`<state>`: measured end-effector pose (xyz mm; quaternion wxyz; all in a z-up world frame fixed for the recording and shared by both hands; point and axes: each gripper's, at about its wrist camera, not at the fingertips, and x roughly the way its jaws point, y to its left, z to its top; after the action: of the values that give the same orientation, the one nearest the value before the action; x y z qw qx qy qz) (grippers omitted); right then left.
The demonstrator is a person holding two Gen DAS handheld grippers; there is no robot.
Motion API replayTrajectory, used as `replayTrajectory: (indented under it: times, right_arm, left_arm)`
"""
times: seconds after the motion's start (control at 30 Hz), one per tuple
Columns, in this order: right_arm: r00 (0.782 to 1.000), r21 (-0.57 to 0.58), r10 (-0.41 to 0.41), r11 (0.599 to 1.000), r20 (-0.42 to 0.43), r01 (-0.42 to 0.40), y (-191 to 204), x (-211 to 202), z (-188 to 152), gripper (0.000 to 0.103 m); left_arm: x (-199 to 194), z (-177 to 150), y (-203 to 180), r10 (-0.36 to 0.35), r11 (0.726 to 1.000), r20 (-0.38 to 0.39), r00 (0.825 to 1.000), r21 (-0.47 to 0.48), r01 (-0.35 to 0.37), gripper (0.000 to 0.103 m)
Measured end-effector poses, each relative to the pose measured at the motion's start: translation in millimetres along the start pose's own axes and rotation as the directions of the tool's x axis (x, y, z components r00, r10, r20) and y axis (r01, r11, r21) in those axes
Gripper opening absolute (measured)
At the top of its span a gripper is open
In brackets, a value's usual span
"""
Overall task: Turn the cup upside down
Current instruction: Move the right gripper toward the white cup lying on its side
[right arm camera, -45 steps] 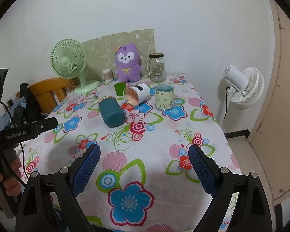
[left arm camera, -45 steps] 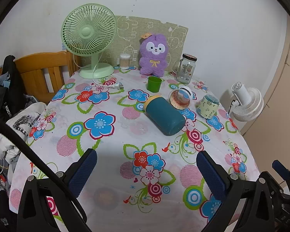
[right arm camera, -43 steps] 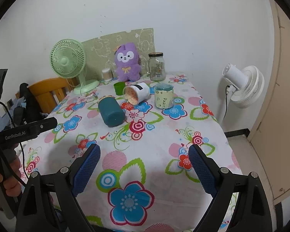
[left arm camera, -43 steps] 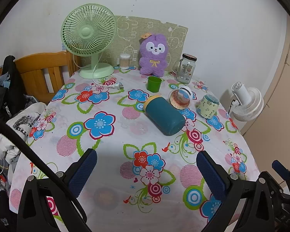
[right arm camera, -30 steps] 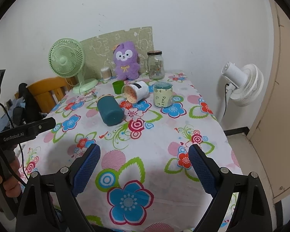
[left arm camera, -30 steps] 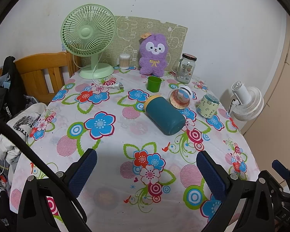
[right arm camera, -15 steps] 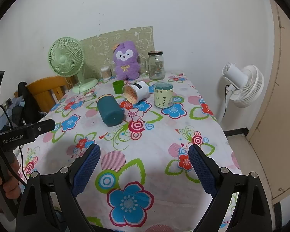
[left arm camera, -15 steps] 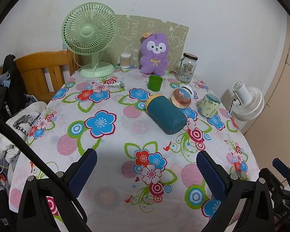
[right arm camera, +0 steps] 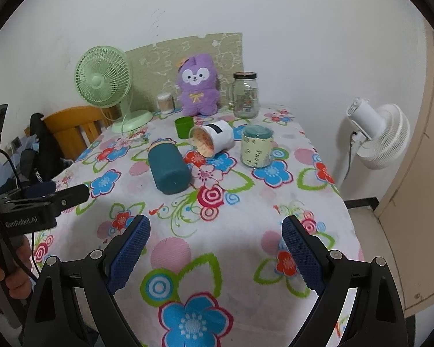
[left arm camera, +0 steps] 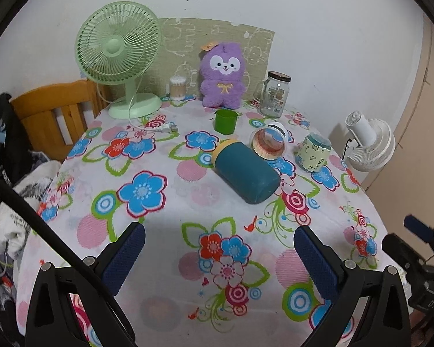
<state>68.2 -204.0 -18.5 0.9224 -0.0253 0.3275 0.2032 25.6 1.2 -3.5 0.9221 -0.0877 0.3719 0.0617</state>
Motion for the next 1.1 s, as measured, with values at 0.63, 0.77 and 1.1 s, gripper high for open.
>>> replayTrajectory:
  times: [0.63, 0.77, 1.1]
  right_arm:
    - [0.984, -0.165, 0.129, 0.975, -0.127, -0.149, 2, 93, 104, 0.094]
    - [0.963, -0.166, 0.193, 0.96, -0.19, -0.225, -4, 114, 127, 0.094]
    - [0.839, -0.172, 0.312, 0.89, -0.446, -0.422, -35, 192, 169, 0.094]
  left_arm:
    - [55, 94, -22, 0.046, 0.943, 0.015, 0.999, 0.33, -0.048, 0.103]
    - [70, 114, -29, 0.053, 0.914, -0.012, 0.999, 0.402, -0.044, 0.103]
    - [124, 148, -38, 0.137, 0.826, -0.069, 0.988, 0.559, -0.075, 0.103]
